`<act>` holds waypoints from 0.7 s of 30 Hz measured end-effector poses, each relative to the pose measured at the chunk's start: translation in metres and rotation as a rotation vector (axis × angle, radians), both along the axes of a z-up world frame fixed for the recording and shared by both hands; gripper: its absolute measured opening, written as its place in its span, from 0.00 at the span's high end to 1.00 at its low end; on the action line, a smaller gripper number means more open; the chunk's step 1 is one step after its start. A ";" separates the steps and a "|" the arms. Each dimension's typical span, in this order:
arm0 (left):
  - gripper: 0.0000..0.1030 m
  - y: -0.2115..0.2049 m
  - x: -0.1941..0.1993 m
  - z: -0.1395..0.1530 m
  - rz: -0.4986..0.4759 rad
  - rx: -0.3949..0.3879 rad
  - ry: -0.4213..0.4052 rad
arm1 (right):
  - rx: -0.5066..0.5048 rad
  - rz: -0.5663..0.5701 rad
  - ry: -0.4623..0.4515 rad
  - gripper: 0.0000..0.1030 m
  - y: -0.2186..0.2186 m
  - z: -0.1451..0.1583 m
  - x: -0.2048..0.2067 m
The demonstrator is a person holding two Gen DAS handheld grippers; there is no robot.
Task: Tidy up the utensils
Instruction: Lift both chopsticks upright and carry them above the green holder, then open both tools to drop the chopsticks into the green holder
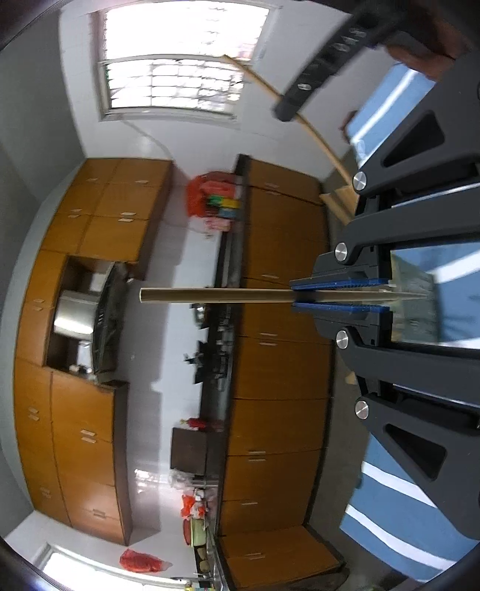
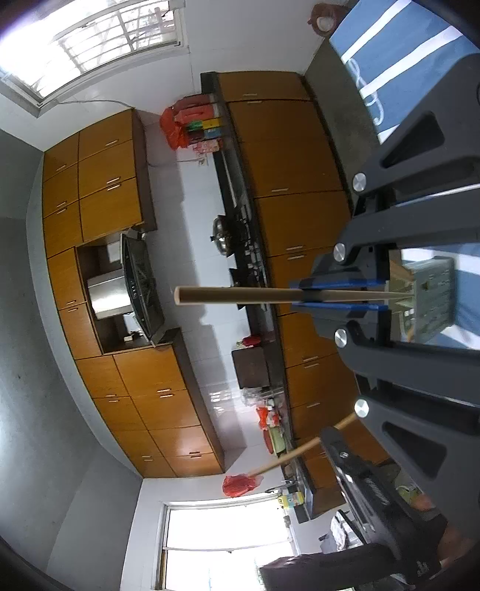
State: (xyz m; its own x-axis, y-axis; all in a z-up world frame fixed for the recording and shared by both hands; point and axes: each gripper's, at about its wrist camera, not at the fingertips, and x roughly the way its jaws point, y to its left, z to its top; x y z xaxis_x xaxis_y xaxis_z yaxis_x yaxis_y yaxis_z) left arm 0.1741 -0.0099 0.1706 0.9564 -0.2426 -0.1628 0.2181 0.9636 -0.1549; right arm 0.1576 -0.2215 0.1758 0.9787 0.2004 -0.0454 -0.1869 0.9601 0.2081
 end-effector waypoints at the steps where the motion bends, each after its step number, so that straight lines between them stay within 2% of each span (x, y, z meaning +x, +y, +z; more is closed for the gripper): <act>1: 0.93 -0.001 0.004 0.003 0.008 -0.008 -0.012 | -0.001 -0.001 -0.006 0.93 0.001 0.001 0.006; 7: 0.93 -0.007 0.032 0.000 0.086 -0.016 -0.070 | 0.000 -0.015 0.021 0.93 0.006 -0.008 0.046; 15: 0.93 -0.014 0.058 -0.038 0.099 0.001 -0.013 | -0.006 -0.014 0.119 0.93 0.011 -0.040 0.087; 21: 0.93 -0.011 0.066 -0.051 0.099 0.009 0.041 | -0.013 -0.010 0.161 0.93 0.018 -0.051 0.099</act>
